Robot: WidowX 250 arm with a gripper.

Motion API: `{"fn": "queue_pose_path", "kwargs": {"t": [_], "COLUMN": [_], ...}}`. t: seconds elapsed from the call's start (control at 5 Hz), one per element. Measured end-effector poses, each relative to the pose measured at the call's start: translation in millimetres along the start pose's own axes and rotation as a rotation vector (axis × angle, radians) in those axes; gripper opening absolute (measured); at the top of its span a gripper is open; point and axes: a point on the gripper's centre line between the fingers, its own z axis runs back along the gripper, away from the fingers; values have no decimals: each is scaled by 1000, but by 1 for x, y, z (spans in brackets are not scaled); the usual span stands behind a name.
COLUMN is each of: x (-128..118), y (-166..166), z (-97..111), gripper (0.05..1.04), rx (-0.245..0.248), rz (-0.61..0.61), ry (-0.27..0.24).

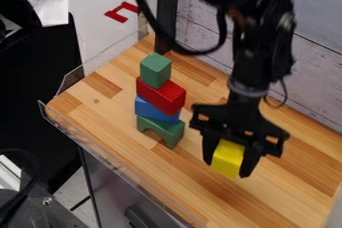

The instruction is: Move the yellow block to the center of the table

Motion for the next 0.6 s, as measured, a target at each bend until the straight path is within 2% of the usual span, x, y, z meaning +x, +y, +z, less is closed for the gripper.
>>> {"fn": "queue_pose_path", "kwargs": {"t": [0.2,0.4,0.6], "x": [8,9,17], "y": [-3,-10,-18], "z": [-18,-38,-44], "gripper": [609,609,609], "rx": [-8,-13,-6], "rz": [13,-35,-110], "ry": [-31,-12,-12]}}
